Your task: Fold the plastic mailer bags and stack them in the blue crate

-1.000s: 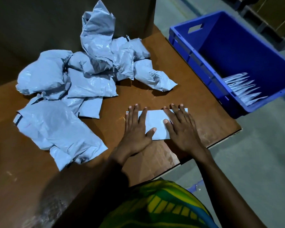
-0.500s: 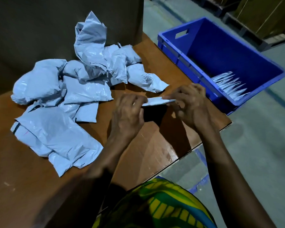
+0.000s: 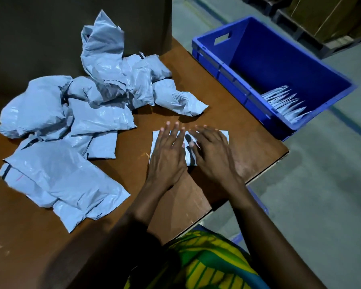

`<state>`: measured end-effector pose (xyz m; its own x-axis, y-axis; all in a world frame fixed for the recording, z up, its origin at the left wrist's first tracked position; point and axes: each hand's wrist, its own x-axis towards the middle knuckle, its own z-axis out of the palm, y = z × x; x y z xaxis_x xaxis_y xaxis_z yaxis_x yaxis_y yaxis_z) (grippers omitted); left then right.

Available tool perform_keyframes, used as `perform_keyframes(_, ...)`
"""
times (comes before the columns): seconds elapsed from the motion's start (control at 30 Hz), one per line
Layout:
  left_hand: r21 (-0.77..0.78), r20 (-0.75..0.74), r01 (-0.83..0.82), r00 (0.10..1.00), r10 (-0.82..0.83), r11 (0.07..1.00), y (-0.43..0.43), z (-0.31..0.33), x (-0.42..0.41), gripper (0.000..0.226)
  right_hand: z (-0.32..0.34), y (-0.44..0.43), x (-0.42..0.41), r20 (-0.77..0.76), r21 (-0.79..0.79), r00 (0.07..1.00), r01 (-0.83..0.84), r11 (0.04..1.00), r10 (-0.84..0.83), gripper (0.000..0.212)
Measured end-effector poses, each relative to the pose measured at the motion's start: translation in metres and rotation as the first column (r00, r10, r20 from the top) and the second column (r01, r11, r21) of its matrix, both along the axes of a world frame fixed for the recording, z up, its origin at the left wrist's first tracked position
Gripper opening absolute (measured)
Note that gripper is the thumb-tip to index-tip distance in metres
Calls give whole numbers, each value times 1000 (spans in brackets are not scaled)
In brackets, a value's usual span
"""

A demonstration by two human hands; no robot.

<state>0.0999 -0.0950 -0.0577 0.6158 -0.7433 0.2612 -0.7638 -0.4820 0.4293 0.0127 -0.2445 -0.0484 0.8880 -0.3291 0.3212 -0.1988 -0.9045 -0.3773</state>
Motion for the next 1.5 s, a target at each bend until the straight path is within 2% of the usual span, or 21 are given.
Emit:
perform_keyframes(0.13,130,-14,-29,999,31,991,0,-22,10,62,-19,18,-1,-80,-56,994,72,996,-77,53)
perform_keyframes(0.3,196,-7,-41,999,44,980,2,-26,11,67,-20,20,-5,-133,-105,984,101,989,-114,56)
perform_keyframes(0.47,244,-35,-27,999,37,969,2,-28,16,67,-25,17,-2,-143,61,986,95,994,-85,59)
perform_keyframes(0.53,258,-36,-28,999,39,966,1,-29,17,68,-27,15,-1,-144,79,986,94,992,-82,59)
perform_keyframes(0.9,231,52,-92,995,82,969,0,-27,10,66,-27,17,0,-158,-111,980,101,989,-118,58)
perform_keyframes(1.07,258,21,-81,997,79,963,1,-28,14,69,-22,11,1,-176,-24,984,35,999,-39,62)
perform_keyframes(1.13,187,-2,-58,998,60,981,6,-25,13,67,-15,6,-11,-119,74,992,-36,997,45,64)
perform_keyframes(1.2,46,-21,-54,998,55,998,17,-19,5,60,-9,3,-30,-38,50,995,-93,994,94,65)
perform_keyframes(1.27,-54,-18,-57,998,56,997,30,-14,-7,53,-8,-1,-49,-6,-44,997,-78,996,78,60)
perform_keyframes(1.3,-56,-11,-51,999,51,997,35,-12,-14,50,-10,-2,-55,-2,-81,998,-56,995,56,54)
perform_keyframes(1.4,38,-13,-25,1000,25,999,43,-11,-26,50,-19,0,-59,45,-183,999,5,983,3,30)
perform_keyframes(1.5,69,-28,-17,999,19,997,47,-6,-24,54,-20,8,-55,139,-275,990,21,961,18,18)
